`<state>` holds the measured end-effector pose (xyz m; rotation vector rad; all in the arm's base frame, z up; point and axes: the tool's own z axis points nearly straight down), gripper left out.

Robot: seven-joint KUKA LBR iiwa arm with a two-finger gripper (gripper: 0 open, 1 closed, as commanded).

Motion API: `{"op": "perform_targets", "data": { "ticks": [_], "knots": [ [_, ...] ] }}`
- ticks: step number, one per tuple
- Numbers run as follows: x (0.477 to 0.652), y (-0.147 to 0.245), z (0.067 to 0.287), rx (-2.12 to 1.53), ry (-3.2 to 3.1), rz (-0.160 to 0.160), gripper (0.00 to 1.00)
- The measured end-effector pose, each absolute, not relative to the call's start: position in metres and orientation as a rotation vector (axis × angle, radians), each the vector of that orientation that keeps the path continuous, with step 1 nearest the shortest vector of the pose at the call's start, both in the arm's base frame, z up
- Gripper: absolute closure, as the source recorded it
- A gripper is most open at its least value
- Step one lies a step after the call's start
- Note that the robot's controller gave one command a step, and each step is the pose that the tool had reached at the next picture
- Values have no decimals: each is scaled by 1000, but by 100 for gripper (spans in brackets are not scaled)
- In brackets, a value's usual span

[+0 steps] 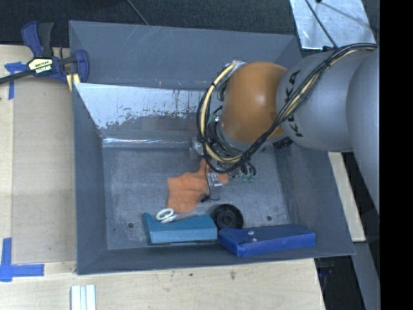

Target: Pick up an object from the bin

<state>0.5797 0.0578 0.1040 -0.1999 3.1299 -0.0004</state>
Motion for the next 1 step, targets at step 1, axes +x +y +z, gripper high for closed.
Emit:
{"op": "perform_targets", "data": {
  "ticks": [1],
  "knots": [
    [568,35,71,-369,3115,0,100]
  ]
}}
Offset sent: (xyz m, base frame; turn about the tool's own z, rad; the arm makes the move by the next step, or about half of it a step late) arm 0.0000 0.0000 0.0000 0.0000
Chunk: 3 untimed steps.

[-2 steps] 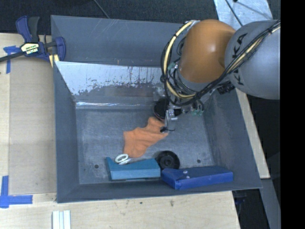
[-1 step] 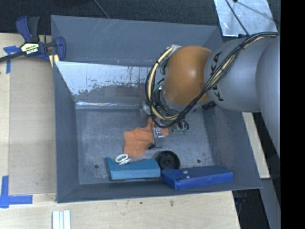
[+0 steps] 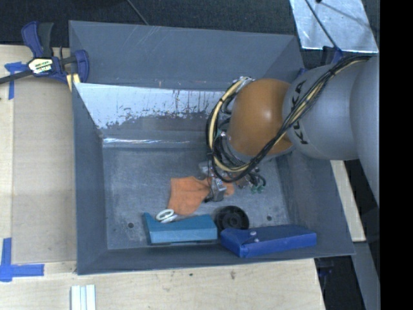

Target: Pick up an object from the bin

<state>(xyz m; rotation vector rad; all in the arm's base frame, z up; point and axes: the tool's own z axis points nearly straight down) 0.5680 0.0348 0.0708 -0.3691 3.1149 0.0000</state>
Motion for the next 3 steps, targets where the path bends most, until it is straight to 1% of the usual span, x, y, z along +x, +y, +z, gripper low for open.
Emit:
{"op": "perform_targets", "data": {
  "ticks": [1,2,3],
  "knots": [
    [568,35,71,-369,3115,0,100],
    [558,48,200,-389,3114,0,100],
    [558,48,199,-387,3115,0,100]
  ]
}}
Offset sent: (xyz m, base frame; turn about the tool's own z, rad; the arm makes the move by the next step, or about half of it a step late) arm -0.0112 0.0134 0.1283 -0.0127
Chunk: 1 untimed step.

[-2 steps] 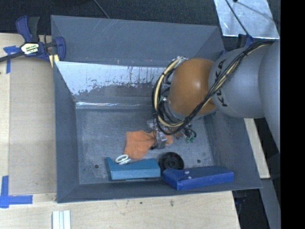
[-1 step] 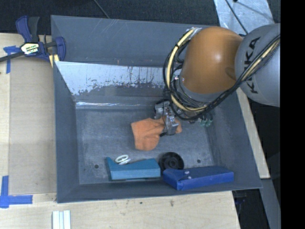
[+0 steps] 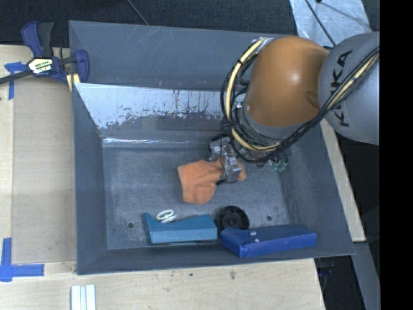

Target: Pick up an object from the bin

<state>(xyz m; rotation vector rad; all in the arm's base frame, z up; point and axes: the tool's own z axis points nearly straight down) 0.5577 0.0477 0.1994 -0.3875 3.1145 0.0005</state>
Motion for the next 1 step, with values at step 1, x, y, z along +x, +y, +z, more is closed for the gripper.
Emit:
{"op": "perform_targets", "data": {
  "ticks": [1],
  "knots": [
    [573,35,255,-376,3119,1,100]
  ]
}}
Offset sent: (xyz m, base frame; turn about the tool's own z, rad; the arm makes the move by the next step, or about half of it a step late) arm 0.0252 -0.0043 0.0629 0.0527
